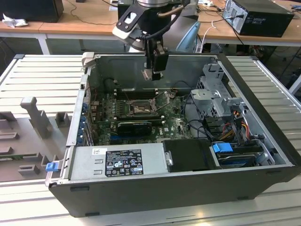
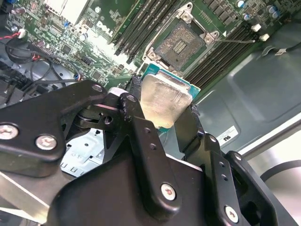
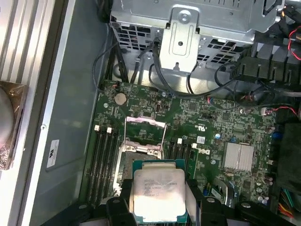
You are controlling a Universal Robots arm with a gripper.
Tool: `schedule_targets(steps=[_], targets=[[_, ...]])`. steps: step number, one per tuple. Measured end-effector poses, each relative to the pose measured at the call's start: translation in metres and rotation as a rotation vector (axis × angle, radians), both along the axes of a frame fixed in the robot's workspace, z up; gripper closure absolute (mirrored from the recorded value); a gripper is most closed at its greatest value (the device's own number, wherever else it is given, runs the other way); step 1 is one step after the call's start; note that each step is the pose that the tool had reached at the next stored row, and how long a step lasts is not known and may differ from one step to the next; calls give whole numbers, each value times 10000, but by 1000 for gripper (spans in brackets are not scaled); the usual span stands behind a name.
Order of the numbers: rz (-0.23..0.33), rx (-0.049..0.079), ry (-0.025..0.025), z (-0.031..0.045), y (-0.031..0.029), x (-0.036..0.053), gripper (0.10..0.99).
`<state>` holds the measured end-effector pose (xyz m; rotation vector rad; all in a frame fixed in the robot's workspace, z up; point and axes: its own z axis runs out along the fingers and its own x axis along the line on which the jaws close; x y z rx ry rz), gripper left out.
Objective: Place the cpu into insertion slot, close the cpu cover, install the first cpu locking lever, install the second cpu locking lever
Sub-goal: 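Place the cpu into insertion slot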
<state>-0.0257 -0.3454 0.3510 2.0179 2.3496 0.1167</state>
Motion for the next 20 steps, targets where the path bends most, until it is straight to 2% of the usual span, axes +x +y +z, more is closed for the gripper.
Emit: schedule_targets(steps=[3, 10, 13, 15, 20], targets=[[-369, 0, 0, -5, 0, 0, 557], [-1635, -2, 1, -40, 0, 0, 557], [-1699, 0, 0, -88, 0, -1, 557], [-1700, -2, 20, -146, 0, 1, 557], [-1699, -1, 20, -176, 0, 1, 557]])
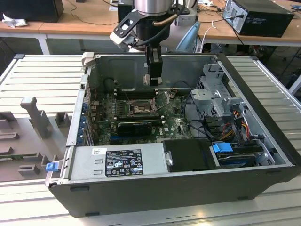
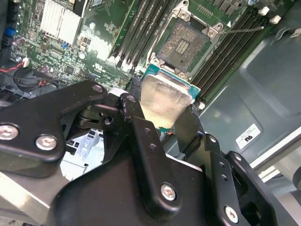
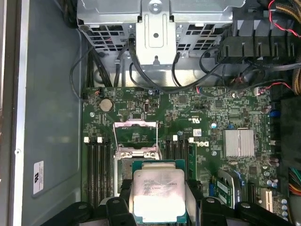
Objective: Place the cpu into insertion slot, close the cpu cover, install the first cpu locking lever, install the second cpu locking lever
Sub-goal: 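Place the cpu into insertion slot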
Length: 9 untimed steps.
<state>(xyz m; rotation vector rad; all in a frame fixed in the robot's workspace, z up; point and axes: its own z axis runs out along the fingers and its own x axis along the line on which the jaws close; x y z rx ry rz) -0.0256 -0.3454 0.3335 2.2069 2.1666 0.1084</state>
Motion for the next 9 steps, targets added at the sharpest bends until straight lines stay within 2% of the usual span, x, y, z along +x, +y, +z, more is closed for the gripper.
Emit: schedule_targets(steps=[9], targets=[[-1, 0, -2, -137, 0, -16, 557]])
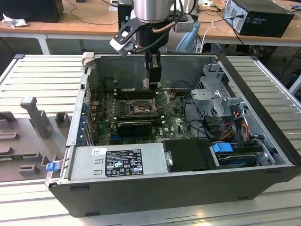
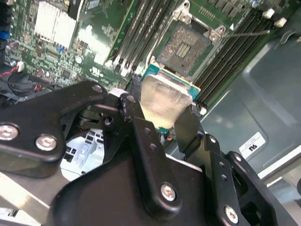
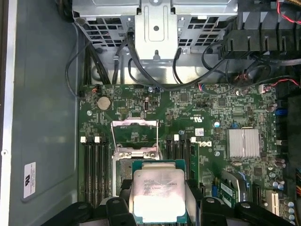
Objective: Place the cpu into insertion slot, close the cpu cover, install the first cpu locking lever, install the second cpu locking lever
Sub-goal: 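Place the cpu into insertion slot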
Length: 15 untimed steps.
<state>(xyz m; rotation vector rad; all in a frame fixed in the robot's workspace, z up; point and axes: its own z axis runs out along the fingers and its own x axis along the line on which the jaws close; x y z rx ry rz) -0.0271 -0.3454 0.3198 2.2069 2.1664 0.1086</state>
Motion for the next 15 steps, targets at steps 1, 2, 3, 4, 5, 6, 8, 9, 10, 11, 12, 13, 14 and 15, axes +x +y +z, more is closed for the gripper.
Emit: schedule_targets(steps=[1, 2, 3, 4, 5, 6, 8, 9, 10, 11, 12, 13, 14, 15], targets=[[1, 0, -1, -11, 0, 0, 557], [1, 0, 0, -20, 0, -1, 557], [0, 0, 0, -30, 0, -1, 557], [0, 1, 0, -52, 0, -1, 557], [-1, 0, 0, -69, 0, -2, 557], [0, 0, 0, -88, 0, -2, 557], [-3, -1, 0, -143, 0, -7, 557], [-3, 1, -1, -159, 0, -9, 557], [-1, 1, -1, -182, 0, -11, 557], [-2, 0, 0, -208, 1, -12, 557], [-23, 0, 0, -247, 5, -16, 557], [-61, 1, 0, -263, 6, -22, 557], [-114, 0, 0, -271, 7, -28, 557], [-208, 0, 0, -282, 7, -40, 557]])
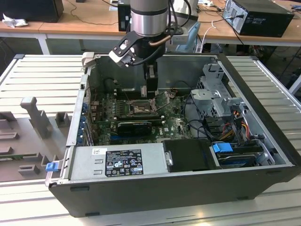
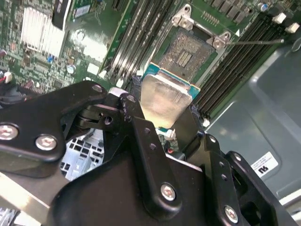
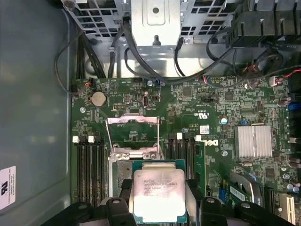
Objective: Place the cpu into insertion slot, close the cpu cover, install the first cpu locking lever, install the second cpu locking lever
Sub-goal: 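Place the cpu into insertion slot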
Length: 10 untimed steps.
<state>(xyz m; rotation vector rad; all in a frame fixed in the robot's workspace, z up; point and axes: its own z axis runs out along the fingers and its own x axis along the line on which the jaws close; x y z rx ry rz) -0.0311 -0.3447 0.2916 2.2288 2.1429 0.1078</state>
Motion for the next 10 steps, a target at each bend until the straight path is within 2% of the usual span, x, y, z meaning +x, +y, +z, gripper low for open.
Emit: schedule_targets(steps=[10], targets=[[-192, 1, 1, -42, 0, -19, 557]])
